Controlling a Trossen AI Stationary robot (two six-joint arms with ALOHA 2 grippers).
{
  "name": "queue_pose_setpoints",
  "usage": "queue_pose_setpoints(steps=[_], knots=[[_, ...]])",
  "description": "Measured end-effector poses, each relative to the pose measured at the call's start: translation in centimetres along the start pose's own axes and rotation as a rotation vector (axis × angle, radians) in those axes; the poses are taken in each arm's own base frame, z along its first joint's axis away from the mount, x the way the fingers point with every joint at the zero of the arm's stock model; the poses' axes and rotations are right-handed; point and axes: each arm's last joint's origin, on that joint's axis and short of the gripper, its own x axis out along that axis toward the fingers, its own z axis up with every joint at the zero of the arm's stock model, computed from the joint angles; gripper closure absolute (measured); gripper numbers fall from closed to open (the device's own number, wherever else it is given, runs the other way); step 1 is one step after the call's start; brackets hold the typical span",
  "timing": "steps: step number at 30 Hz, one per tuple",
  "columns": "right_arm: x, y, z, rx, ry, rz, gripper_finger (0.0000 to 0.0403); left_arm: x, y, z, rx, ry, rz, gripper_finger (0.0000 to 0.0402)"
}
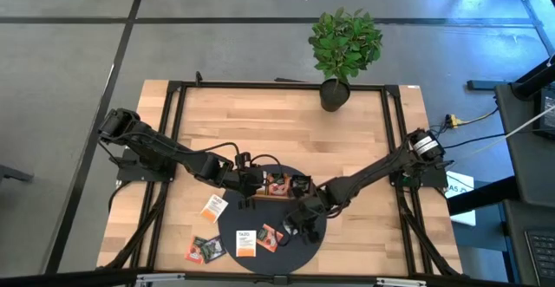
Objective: Pick & Place Tea
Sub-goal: Put the black white tea bag into the right section of the wooden organizer
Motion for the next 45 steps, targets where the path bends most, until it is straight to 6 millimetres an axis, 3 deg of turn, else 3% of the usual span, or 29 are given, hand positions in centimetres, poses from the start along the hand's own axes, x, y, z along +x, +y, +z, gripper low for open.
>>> queue_pose_setpoints(steps=[8,11,24,30,45], knots=[[0.1,-0.2,0.0,0.056,-0.028,-0.128,0.0153,0.0,0.0,0.0,0.0,0.0,0.0,0.0306],[0.9,-0.2,-0.4,0.08,-0.011,-0.195,0.0147,0.0,0.0,0.0,0.0,0.0,0.0,0.0306],[3.8,0.2,-2.0,0.072,0.063,-0.183,0.0147,0.0,0.0,0.0,0.0,0.0,0.0,0.0306],[4.9,0.2,-2.6,0.048,0.102,-0.169,0.0179,0.0,0.0,0.0,0.0,0.0,0.0,0.0306],[5.0,0.1,-2.8,0.044,0.117,-0.171,0.0349,0.0,0.0,0.0,0.001,0.0,0.0,0.0306]])
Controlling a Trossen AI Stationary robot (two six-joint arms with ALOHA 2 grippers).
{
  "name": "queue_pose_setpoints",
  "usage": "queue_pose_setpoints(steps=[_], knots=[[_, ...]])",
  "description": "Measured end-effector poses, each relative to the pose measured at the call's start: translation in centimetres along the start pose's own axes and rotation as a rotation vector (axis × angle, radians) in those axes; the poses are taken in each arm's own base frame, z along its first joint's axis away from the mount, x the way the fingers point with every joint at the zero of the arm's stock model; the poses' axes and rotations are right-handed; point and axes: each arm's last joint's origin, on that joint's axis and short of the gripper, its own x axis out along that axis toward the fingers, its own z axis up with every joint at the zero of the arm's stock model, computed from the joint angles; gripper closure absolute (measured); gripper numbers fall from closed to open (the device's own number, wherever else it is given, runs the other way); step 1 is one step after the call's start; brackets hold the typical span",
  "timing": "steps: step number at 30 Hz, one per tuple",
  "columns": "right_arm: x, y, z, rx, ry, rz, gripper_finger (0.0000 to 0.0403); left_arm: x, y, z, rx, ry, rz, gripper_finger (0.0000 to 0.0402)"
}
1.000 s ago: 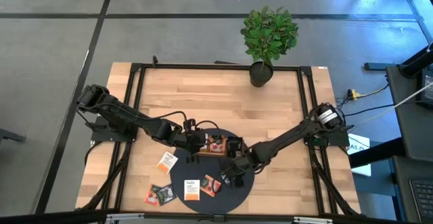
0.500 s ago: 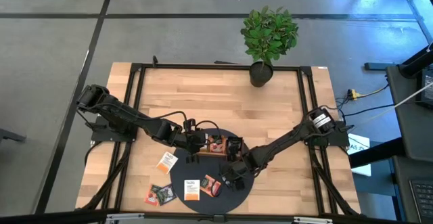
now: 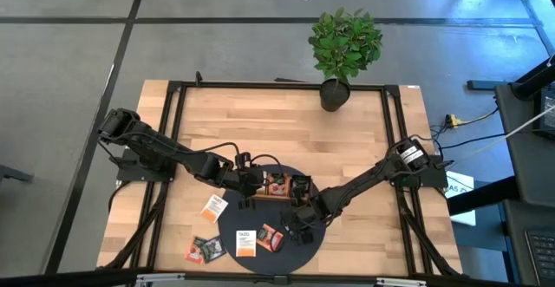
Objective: Pick & Place Tea
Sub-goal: Put the black white tea bag into the right section of the wooden organizer
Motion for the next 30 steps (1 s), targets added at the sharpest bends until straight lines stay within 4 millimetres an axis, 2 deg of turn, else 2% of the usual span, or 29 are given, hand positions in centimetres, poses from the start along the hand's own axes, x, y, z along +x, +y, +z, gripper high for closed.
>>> queue_pose_setpoints(steps=[7,12,15,20,25,27,30], knots=[[0.0,0.0,0.0,-0.017,0.0,-0.002,0.0394,0.0,0.0,0.0,0.0,0.0,0.0,0.0306],[-0.6,0.0,0.7,-0.03,0.018,-0.022,0.0397,0.0,0.0,0.0,-0.001,0.0,0.0,0.0306],[-1.7,0.3,1.5,-0.041,0.05,-0.08,0.0397,0.0,0.0,0.0,0.0,0.0,0.0,0.0306],[-5.3,1.1,2.4,-0.048,0.028,-0.3,0.0398,0.0,-0.1,0.0,-0.002,0.001,-0.018,0.0306],[-9.6,1.7,1.4,-0.016,-0.064,-0.597,0.0396,0.0,-0.1,0.1,-0.006,-0.009,-0.024,0.0306],[-10.3,1.8,0.8,0.006,-0.11,-0.717,0.0395,0.0,-0.1,0.1,-0.005,-0.008,-0.023,0.0306],[-10.1,1.9,0.2,0.025,-0.161,-0.792,0.0394,0.0,-0.1,0.1,-0.005,-0.008,-0.023,0.0306]])
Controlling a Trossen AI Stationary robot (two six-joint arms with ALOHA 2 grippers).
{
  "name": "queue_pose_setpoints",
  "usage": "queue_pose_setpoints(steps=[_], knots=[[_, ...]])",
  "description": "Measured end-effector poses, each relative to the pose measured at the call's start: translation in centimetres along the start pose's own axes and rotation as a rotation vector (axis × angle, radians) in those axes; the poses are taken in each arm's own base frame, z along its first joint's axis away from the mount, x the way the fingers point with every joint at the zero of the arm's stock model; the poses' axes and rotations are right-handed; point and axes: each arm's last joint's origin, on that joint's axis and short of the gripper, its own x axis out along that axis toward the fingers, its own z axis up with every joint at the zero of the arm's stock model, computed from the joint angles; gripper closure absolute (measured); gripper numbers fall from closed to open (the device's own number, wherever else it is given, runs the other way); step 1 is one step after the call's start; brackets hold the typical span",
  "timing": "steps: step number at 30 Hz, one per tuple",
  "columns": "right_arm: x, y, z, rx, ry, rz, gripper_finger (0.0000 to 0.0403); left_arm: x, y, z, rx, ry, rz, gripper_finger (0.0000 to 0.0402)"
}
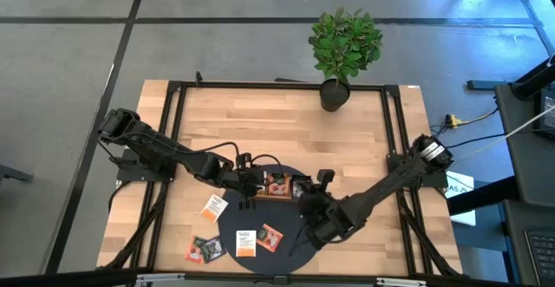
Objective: Pick & Place Tea
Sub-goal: Put the black white tea bag into the right section of the wooden organizer
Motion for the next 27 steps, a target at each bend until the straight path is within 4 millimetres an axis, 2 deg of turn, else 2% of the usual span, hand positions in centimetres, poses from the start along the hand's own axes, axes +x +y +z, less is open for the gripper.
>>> queue_pose_setpoints(steps=[6,13,27], knots=[[1.7,1.2,-2.0,0.032,-0.023,0.0,0.0394,0.0,0.0,0.0,0.0,-0.001,0.0,0.0306],[3.2,1.1,-3.4,0.03,-0.001,-0.029,0.0394,0.0,0.0,0.0,-0.001,-0.003,-0.001,0.0306],[4.5,0.7,-3.3,0.041,0.019,-0.027,0.0382,0.0,0.0,0.0,-0.001,-0.003,-0.002,0.0306]])
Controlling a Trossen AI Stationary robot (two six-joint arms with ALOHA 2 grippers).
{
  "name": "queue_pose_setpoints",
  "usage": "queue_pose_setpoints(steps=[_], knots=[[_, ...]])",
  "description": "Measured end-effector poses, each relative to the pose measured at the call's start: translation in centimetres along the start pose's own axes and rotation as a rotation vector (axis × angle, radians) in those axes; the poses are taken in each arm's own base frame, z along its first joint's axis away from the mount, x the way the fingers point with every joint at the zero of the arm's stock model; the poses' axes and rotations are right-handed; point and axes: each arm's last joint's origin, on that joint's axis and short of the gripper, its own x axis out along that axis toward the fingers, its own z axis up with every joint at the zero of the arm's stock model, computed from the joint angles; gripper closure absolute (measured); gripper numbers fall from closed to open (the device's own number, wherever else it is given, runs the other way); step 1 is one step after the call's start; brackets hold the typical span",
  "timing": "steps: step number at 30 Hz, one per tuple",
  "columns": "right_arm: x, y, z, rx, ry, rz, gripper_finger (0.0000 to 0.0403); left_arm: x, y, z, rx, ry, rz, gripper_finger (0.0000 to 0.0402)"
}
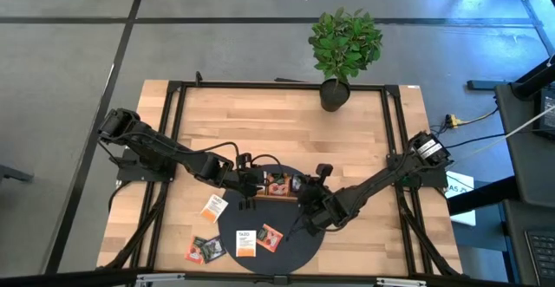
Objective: Pick & Place Tea
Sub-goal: Put the black white tea bag into the right section of the wooden organizer, then put the orange black tea bag into the middle section of the wooden organizer
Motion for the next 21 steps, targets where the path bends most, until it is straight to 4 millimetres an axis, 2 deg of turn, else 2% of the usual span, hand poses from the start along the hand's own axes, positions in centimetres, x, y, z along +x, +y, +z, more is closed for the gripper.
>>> queue_pose_setpoints(steps=[12,21], knots=[[-0.01,0.06,-0.03,0.0,0.011,0.021,0.0285,0.0,0.0,0.0,0.0,0.0,0.0,0.0306],[-0.66,-0.14,0.91,-0.032,0.017,0.033,0.0273,0.0,0.0,0.0,0.0,0.0,0.0,0.0306]])
